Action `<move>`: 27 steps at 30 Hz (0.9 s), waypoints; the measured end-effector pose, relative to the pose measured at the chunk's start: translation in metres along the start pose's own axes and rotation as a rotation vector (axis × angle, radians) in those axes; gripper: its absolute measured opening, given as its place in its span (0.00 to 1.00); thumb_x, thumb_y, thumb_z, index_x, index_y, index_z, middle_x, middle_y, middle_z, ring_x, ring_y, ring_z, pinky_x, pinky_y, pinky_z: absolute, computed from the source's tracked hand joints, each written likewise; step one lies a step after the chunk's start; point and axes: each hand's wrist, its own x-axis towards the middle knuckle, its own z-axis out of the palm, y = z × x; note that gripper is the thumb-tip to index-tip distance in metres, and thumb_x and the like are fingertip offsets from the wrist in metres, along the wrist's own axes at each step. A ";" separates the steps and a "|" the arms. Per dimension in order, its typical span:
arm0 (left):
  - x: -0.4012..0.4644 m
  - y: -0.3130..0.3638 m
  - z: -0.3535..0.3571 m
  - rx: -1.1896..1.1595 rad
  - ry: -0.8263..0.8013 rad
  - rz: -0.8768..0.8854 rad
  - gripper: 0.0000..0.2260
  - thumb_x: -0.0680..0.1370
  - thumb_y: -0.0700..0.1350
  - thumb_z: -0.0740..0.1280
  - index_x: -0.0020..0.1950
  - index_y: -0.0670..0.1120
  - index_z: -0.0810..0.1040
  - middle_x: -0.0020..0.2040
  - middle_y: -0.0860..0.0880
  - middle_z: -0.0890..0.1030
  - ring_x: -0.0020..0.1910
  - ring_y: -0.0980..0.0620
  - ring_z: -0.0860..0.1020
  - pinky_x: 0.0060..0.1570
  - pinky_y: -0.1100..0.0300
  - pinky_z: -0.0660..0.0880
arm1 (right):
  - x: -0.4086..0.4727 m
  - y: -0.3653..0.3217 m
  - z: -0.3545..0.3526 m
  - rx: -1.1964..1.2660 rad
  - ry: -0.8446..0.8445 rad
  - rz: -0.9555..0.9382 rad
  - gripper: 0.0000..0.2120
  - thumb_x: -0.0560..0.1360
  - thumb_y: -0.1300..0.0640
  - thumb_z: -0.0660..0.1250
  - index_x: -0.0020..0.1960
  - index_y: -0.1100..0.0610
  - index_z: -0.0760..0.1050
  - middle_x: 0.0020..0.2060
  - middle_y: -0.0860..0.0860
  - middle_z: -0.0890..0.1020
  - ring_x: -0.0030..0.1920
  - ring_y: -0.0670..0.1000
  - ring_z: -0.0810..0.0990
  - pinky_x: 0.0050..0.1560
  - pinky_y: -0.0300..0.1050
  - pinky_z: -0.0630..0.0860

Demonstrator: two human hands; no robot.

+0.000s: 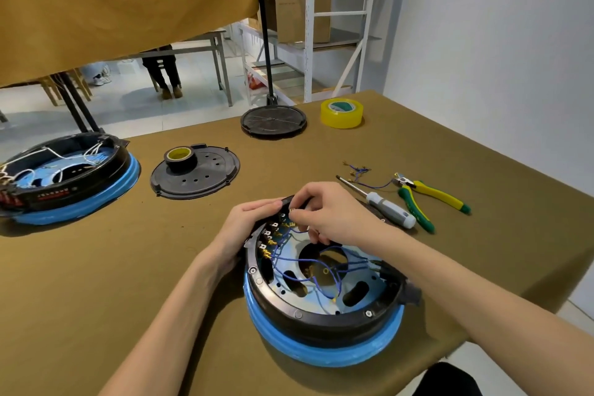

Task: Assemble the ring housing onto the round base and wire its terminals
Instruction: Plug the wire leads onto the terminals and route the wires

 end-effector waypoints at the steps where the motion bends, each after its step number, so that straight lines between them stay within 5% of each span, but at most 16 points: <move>1: 0.001 -0.001 -0.001 0.006 -0.003 0.002 0.18 0.73 0.49 0.75 0.60 0.45 0.86 0.58 0.39 0.86 0.59 0.40 0.84 0.57 0.51 0.79 | 0.001 0.001 0.002 0.048 -0.005 0.027 0.01 0.80 0.60 0.69 0.49 0.58 0.78 0.29 0.50 0.82 0.25 0.50 0.77 0.24 0.40 0.70; 11: -0.001 0.001 -0.001 0.001 -0.046 0.022 0.18 0.73 0.51 0.75 0.60 0.45 0.86 0.57 0.39 0.86 0.56 0.41 0.85 0.50 0.57 0.81 | -0.012 0.003 0.006 0.116 -0.012 -0.030 0.11 0.77 0.67 0.71 0.59 0.62 0.82 0.39 0.55 0.84 0.34 0.46 0.81 0.39 0.36 0.78; 16: -0.004 0.003 0.001 0.003 -0.031 0.029 0.15 0.75 0.50 0.75 0.59 0.45 0.87 0.56 0.39 0.86 0.54 0.43 0.86 0.48 0.59 0.81 | -0.019 0.007 0.009 0.235 0.037 -0.063 0.10 0.78 0.69 0.71 0.59 0.65 0.79 0.40 0.67 0.82 0.33 0.56 0.85 0.36 0.45 0.83; 19: -0.006 0.006 0.002 0.037 0.001 0.005 0.15 0.72 0.52 0.76 0.56 0.49 0.88 0.54 0.41 0.87 0.52 0.45 0.86 0.45 0.61 0.81 | -0.017 0.011 0.006 0.347 0.149 -0.091 0.12 0.78 0.70 0.70 0.60 0.62 0.79 0.36 0.63 0.83 0.34 0.58 0.85 0.36 0.47 0.83; 24: -0.006 0.019 -0.004 0.324 0.101 0.038 0.08 0.74 0.54 0.77 0.50 0.54 0.88 0.47 0.51 0.88 0.46 0.54 0.87 0.39 0.69 0.79 | -0.013 0.016 0.002 0.413 0.289 -0.113 0.12 0.78 0.70 0.69 0.59 0.59 0.81 0.35 0.60 0.83 0.32 0.55 0.83 0.34 0.47 0.81; 27: -0.007 0.030 -0.009 0.553 0.028 0.027 0.07 0.77 0.56 0.75 0.52 0.57 0.86 0.47 0.55 0.88 0.46 0.57 0.86 0.42 0.67 0.80 | -0.013 0.016 0.002 0.377 0.341 -0.121 0.12 0.79 0.69 0.67 0.58 0.57 0.82 0.37 0.63 0.82 0.32 0.54 0.83 0.32 0.46 0.81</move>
